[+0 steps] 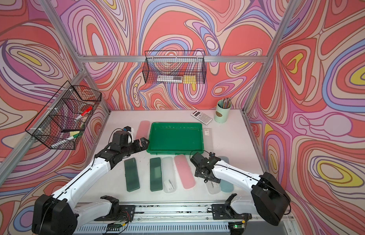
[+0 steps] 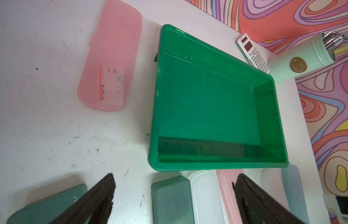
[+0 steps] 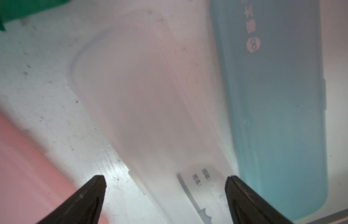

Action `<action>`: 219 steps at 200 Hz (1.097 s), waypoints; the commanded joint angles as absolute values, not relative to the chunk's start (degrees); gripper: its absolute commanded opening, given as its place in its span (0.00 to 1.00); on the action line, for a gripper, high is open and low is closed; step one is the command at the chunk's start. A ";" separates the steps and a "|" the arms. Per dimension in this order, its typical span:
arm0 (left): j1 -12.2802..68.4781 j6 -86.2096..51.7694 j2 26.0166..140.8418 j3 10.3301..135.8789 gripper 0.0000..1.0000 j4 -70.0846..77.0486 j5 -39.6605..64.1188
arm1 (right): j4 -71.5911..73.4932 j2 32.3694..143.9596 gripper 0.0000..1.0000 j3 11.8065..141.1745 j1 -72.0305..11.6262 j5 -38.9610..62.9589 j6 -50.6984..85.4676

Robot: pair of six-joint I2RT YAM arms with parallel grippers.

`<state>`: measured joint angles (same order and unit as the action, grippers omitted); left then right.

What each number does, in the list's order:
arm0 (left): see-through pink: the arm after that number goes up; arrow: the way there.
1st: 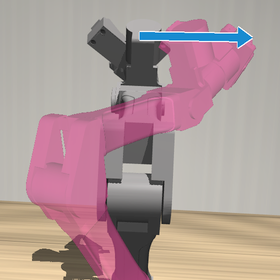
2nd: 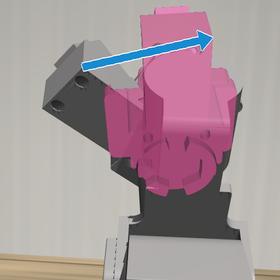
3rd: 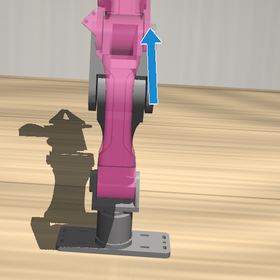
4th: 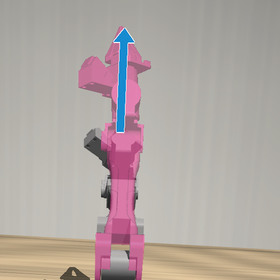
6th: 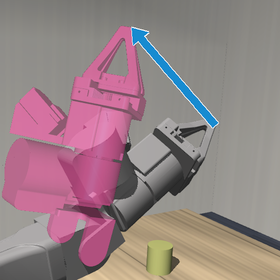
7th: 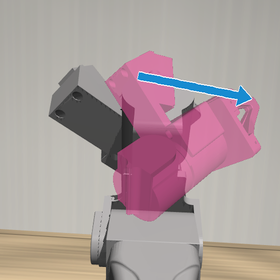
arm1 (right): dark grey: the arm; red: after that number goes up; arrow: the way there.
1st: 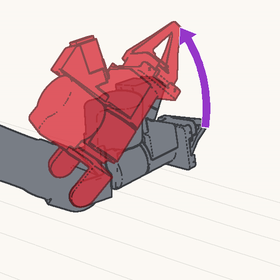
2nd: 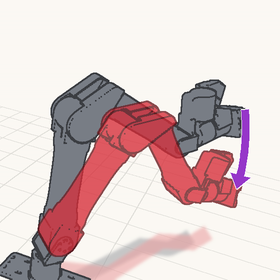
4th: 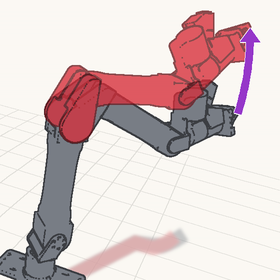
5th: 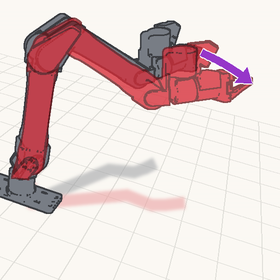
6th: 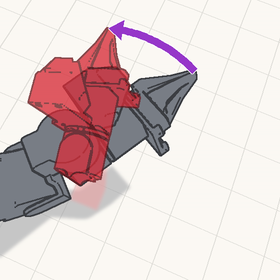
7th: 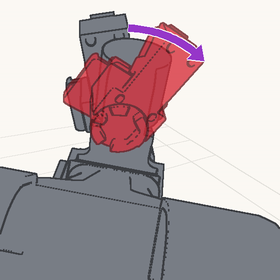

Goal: Put the pencil case into the storage box
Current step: Pick up the pencil case from the center of the board.

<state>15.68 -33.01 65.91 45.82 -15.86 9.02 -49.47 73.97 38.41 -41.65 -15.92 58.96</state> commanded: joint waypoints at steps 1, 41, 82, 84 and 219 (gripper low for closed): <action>16.21 -32.33 65.99 47.70 0.99 -17.96 9.52 | -48.43 71.80 0.98 35.79 -41.92 -16.14 61.55; 16.40 -31.42 63.76 47.15 0.99 -18.51 8.69 | -41.34 68.04 0.98 33.30 -41.92 -10.43 59.13; 16.44 -31.63 63.87 47.50 0.99 -18.20 8.62 | -37.33 73.63 0.97 35.89 -43.68 -8.15 59.84; 16.44 -31.68 63.89 47.47 0.99 -18.17 8.62 | -37.50 73.82 0.97 36.35 -43.97 -8.50 59.81; 16.43 -33.68 64.30 46.58 0.99 -17.58 9.10 | -45.64 69.34 0.98 34.98 -49.57 -12.31 61.58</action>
<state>16.16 -33.08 64.55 46.33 -17.43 8.88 -47.68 69.73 36.67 -48.93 -13.30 61.54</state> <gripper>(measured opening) 0.993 0.980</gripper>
